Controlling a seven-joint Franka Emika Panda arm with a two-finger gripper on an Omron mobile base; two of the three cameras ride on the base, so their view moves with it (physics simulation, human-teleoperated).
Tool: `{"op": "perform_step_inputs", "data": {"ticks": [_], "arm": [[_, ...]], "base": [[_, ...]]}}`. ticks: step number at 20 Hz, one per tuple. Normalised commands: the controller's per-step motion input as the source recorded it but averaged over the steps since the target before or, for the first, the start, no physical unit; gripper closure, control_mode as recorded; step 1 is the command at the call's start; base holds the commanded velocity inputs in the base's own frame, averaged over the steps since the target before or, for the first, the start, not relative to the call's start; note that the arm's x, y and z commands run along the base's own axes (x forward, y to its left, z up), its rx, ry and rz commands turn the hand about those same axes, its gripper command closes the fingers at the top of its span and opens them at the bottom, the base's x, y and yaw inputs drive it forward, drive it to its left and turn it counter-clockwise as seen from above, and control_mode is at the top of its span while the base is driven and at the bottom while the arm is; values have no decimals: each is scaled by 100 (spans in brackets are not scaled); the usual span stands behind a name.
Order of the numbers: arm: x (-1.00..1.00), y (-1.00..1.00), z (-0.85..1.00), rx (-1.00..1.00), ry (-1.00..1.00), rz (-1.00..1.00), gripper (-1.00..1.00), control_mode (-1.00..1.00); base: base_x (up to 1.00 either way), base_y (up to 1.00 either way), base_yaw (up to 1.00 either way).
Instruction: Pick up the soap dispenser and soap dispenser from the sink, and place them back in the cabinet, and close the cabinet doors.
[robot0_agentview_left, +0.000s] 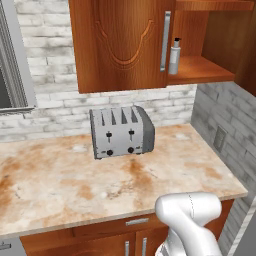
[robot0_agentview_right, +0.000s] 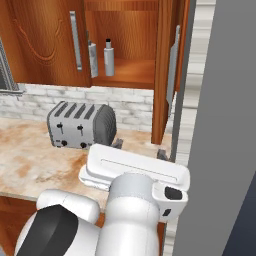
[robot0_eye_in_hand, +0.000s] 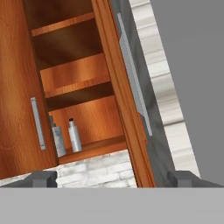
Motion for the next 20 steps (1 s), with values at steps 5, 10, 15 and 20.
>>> {"op": "perform_step_inputs", "data": {"ticks": [5,10,15,20], "arm": [[14,-10,-13,0,0,1,-100,-100],[22,-11,-11,0,0,0,-100,-100],[25,-17,-4,0,0,0,-100,-100],[18,-19,-7,0,0,1,-100,-100]], "base": [[0,0,0],[0,0,0],[0,0,0],[0,0,0]]}}
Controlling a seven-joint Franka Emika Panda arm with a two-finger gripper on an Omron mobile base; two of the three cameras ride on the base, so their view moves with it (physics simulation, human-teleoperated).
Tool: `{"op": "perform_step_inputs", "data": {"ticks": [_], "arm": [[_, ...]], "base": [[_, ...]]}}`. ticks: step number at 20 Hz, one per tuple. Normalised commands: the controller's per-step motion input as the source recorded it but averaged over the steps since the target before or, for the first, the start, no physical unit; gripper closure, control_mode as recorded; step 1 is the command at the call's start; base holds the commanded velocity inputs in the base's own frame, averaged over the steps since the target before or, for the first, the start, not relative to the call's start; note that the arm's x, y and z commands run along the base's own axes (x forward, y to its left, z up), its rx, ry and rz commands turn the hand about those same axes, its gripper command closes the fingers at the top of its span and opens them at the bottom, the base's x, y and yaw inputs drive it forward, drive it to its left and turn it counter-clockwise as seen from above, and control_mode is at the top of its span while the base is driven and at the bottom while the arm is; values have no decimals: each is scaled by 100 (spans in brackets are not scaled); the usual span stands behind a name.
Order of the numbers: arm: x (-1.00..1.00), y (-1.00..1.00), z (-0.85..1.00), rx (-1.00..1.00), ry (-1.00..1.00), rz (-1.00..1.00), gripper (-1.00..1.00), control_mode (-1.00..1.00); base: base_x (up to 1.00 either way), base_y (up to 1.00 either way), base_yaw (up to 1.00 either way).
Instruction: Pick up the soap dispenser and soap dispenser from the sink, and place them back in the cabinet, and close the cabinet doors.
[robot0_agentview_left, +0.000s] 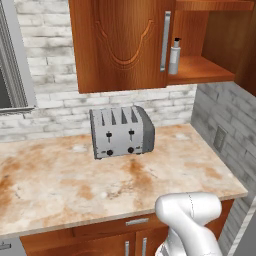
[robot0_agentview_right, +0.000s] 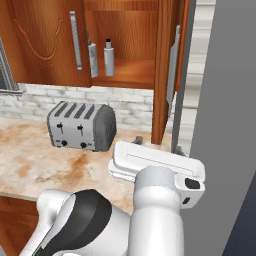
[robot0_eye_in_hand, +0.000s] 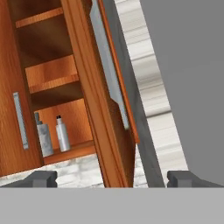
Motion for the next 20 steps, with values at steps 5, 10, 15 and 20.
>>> {"op": "perform_step_inputs", "data": {"ticks": [5,10,15,20], "arm": [[18,-14,-6,0,0,1,-100,-100],[24,-13,-1,0,0,0,-100,-100],[22,-1,-5,0,0,0,-100,-100],[20,0,-5,0,-1,0,-100,-100]], "base": [[0,0,0],[0,0,0],[0,0,0],[0,0,0]]}}
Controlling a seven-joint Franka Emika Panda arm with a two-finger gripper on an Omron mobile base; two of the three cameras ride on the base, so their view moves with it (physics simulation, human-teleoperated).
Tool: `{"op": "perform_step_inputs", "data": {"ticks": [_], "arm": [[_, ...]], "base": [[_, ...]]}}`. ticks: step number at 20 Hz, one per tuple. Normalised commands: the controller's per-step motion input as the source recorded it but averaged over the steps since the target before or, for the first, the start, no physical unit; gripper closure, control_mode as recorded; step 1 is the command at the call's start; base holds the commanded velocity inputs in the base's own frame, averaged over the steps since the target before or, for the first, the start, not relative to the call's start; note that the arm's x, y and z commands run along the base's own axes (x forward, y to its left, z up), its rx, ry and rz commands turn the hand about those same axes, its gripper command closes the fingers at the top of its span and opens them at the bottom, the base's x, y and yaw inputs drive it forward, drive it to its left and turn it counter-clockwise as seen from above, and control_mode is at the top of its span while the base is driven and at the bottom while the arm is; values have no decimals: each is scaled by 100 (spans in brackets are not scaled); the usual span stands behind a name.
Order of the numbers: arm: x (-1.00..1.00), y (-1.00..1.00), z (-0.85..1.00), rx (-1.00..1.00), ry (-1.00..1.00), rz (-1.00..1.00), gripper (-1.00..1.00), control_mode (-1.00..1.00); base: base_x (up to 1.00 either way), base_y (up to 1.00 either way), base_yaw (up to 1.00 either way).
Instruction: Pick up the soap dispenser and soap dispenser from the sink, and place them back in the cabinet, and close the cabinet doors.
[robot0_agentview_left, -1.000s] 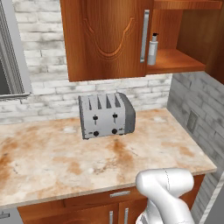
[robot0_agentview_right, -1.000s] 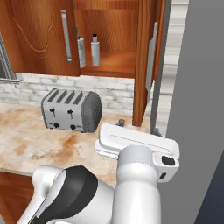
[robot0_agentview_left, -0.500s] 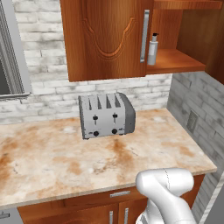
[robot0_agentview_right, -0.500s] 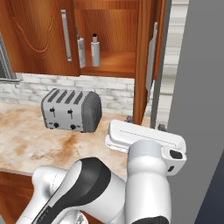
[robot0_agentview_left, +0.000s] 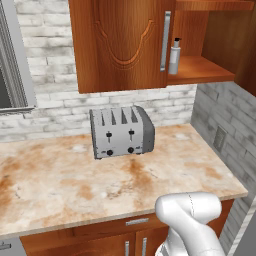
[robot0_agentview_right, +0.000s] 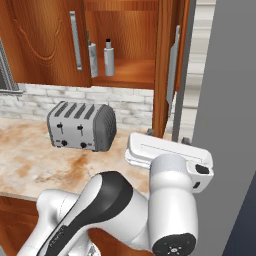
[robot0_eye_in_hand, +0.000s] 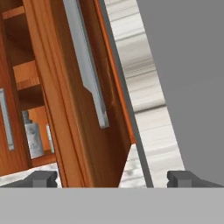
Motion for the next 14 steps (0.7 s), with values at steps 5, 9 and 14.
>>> {"op": "perform_step_inputs", "data": {"ticks": [5,9,14], "arm": [[16,-2,-5,0,-3,0,-100,-100],[6,-15,-3,0,-5,1,-100,-100],[14,-6,-13,0,-1,2,-100,-100]], "base": [[0,0,0],[0,0,0],[0,0,0]]}}
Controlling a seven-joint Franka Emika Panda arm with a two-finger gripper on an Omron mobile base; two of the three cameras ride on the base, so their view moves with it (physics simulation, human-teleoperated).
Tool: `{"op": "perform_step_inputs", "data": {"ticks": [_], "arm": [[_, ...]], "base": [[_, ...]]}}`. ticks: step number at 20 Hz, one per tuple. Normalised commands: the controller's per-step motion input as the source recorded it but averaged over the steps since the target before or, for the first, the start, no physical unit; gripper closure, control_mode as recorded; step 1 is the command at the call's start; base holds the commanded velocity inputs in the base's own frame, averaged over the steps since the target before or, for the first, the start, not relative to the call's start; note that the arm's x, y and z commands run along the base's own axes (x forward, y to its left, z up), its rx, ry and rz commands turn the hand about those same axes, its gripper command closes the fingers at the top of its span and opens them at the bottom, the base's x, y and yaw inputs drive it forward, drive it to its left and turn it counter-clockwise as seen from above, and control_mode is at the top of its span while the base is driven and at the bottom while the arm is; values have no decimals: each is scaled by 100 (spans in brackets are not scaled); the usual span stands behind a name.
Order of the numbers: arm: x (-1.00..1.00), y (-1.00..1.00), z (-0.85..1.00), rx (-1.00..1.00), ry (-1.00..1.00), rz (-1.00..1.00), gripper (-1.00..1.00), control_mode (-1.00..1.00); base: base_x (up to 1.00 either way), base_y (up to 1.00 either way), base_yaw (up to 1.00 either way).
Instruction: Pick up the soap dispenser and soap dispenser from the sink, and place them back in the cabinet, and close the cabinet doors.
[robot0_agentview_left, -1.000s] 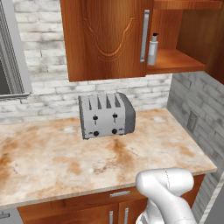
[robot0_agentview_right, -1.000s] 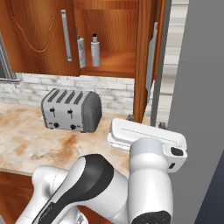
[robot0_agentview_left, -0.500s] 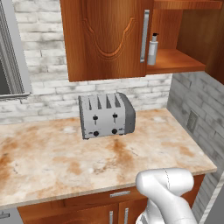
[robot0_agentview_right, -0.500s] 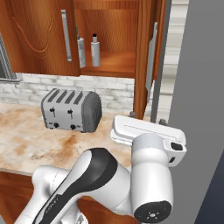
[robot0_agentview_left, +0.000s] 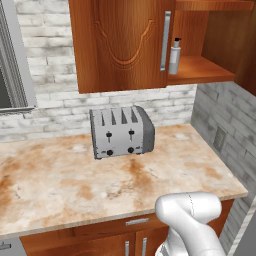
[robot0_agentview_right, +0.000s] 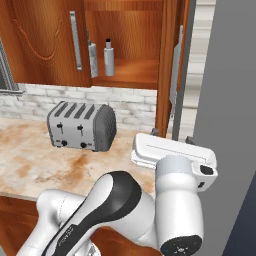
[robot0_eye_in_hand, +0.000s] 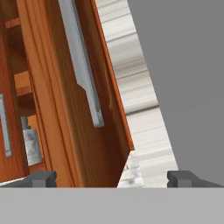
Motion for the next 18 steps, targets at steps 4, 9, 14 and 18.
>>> {"op": "perform_step_inputs", "data": {"ticks": [4,9,14,18], "arm": [[43,5,-26,0,-2,5,-100,-100],[65,21,-27,0,-3,8,-100,-100],[67,36,-18,-1,-4,4,-100,-100],[63,46,-12,-3,-7,0,-100,-100]], "base": [[0,0,0],[0,0,0],[0,0,0],[0,0,0]]}}
